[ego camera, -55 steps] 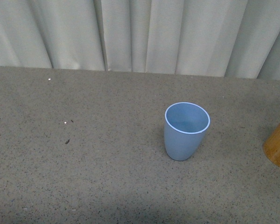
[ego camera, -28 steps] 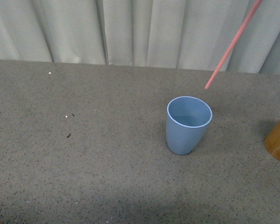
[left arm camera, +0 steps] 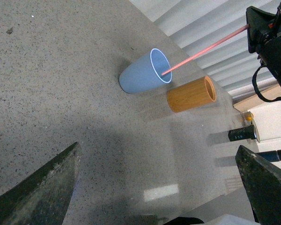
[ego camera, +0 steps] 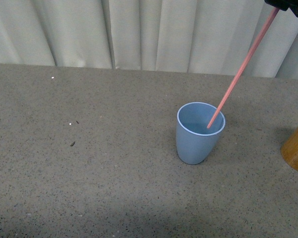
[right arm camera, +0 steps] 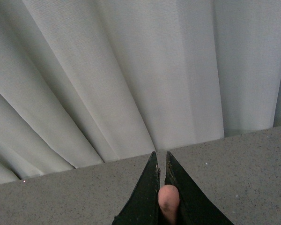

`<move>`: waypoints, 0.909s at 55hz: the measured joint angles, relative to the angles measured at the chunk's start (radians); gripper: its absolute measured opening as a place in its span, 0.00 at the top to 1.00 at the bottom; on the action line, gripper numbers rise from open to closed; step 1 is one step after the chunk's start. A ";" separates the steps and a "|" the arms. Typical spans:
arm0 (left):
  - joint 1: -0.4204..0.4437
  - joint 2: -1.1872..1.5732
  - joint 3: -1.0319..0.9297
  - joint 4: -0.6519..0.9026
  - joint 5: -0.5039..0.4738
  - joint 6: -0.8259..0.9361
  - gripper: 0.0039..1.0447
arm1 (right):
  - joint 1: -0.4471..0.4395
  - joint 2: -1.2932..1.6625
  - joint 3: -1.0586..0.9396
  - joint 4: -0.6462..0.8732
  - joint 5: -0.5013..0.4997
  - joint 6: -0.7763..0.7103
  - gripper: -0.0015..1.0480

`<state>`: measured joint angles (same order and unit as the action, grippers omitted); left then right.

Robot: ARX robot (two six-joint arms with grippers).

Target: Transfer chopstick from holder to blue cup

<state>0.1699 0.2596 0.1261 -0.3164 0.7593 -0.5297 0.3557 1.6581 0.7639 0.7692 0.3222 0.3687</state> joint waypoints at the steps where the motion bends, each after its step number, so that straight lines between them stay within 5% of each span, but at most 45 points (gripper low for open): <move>1: 0.000 0.000 0.000 0.000 0.000 0.000 0.06 | 0.001 0.002 0.000 0.001 0.001 0.001 0.98; 11: 0.000 0.000 0.000 0.000 0.000 0.000 0.06 | 0.007 0.011 0.000 -0.012 0.002 0.000 0.98; 35: 0.000 0.000 0.000 0.000 0.000 0.000 0.06 | -0.012 -0.127 -0.086 -0.018 0.090 -0.037 0.29; 42: 0.000 0.000 0.000 0.000 0.000 0.000 0.06 | -0.105 -0.338 -0.278 0.047 -0.094 -0.235 0.47; 50: 0.000 0.000 0.000 0.000 0.000 0.000 0.06 | -0.316 -0.804 -0.592 -0.200 -0.296 -0.333 0.73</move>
<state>0.1699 0.2596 0.1261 -0.3164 0.7593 -0.5297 0.0395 0.8543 0.1715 0.5697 0.0261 0.0353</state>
